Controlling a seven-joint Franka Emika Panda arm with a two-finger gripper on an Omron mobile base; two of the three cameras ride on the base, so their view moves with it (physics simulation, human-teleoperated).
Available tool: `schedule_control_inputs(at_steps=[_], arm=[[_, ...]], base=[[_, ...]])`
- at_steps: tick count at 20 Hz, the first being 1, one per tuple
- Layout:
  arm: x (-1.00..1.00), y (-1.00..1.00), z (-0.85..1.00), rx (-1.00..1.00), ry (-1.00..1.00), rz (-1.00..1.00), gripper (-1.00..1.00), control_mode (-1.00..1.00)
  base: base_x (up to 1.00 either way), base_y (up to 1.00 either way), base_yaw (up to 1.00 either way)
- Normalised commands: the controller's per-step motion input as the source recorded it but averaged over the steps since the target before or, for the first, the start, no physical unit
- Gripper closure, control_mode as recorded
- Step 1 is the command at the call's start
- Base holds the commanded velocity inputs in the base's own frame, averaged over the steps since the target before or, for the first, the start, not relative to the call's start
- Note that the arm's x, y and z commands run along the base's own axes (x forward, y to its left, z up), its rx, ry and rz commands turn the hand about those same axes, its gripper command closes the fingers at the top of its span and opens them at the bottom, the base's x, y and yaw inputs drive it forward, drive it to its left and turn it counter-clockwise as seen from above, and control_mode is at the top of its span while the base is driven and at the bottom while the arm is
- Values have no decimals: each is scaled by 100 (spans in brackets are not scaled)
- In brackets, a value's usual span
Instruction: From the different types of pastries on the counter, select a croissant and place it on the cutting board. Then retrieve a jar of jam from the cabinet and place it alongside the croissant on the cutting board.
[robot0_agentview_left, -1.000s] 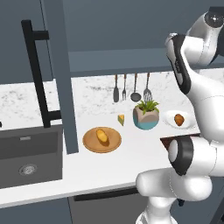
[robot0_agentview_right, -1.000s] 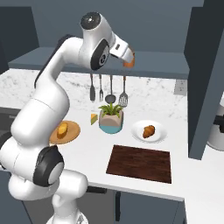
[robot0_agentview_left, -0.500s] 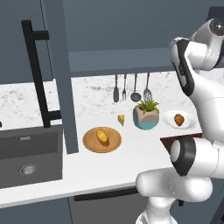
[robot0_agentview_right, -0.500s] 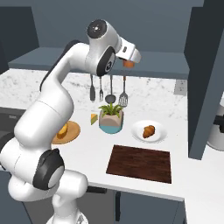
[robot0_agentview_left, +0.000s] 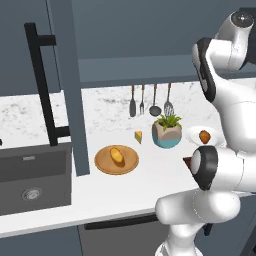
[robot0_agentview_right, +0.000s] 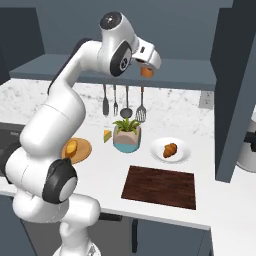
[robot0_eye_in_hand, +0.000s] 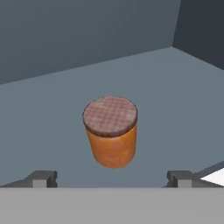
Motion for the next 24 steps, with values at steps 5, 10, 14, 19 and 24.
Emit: schedule_control_inputs(at_steps=[5, 10, 14, 19, 24], arm=[[14, 0, -42, -4, -9, 1, -100, -100], [21, 0, -29, -2, -10, 0, -100, -100], [18, -19, -5, 0, 0, 0, -100, -100], [14, -40, 0, 0, 0, 0, -100, -100], [21, -12, 0, 0, 2, 0, -100, -100]], base=[[0, 0, 0], [0, 0, 0], [0, 0, 0], [0, 0, 0], [0, 0, 0]])
